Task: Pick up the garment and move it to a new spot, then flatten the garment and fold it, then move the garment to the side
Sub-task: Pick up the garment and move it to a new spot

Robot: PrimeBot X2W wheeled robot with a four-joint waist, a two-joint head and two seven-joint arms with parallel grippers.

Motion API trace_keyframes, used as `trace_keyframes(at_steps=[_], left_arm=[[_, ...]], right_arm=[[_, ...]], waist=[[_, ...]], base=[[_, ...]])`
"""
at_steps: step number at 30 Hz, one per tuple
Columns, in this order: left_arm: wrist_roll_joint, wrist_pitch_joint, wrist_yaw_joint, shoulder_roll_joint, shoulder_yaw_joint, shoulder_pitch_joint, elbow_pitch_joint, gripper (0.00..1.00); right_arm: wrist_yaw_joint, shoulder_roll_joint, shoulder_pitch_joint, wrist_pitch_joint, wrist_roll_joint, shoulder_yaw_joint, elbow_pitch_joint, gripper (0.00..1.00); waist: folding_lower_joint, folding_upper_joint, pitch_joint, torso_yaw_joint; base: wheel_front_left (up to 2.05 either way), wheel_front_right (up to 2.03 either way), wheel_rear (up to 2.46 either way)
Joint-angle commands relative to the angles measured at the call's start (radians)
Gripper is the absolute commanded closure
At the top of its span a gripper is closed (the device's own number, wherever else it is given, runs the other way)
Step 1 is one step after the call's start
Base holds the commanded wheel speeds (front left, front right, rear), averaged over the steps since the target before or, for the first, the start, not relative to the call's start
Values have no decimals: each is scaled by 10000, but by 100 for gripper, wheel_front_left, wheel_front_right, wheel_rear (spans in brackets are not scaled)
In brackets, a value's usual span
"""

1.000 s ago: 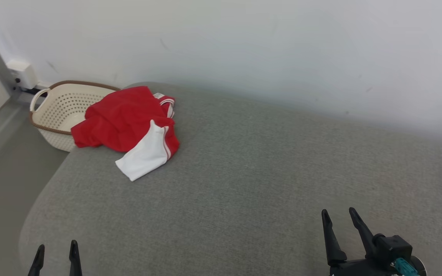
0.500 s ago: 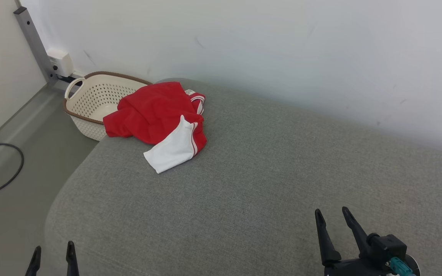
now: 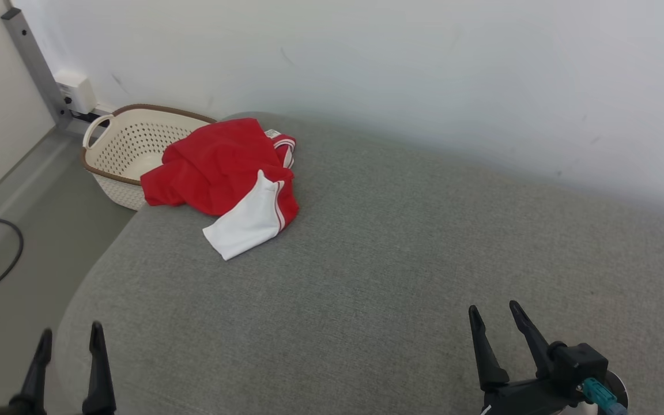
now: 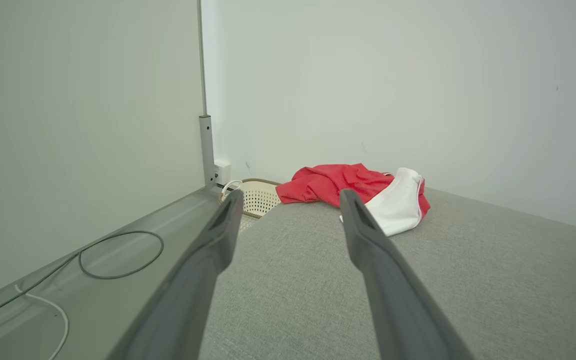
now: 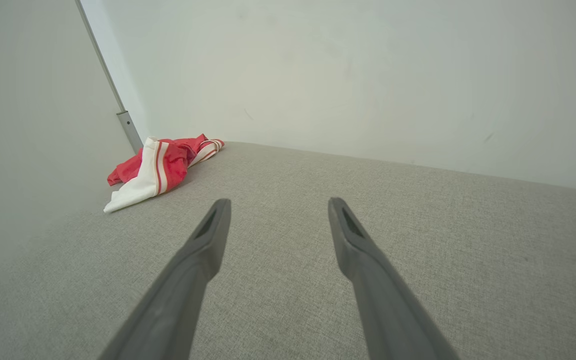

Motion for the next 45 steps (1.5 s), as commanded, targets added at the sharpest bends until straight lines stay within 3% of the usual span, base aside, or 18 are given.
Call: trace_keyframes(at_steps=[1, 12, 19, 34, 45], left_arm=[[-32, -28, -41, 73, 19, -113, -17, 0], [-373, 460, -566, 785, -315, -2829, 671, 0], [-646, 718, -831, 1431, -321, -4474, 1856, 0], [-1038, 993, -1047, 3007, -147, -6876, 4467, 0], [-1403, 1645, -1144, 4013, -265, -8558, 6298, 0]], right_arm=[[-2, -54, -65, -22, -1, 64, -25, 0], [-2, -103, -963, -22, -53, 772, -457, 0], [-2, -155, -1519, -22, -103, 1055, -795, 0], [-2, 3, -2253, -22, -381, 1137, -1465, 0], [-2, 135, -2466, -22, -530, 1012, -1795, 0]], waist=[[0, 0, 153, -172], [0, 0, 1239, -1519], [0, 0, 2113, -2589], [0, 0, 3745, -4456], [0, 0, 4580, -5272]], base=[[0, 0, 0], [0, 0, 0], [0, 0, 0], [0, 0, 0], [0, 0, 0]])
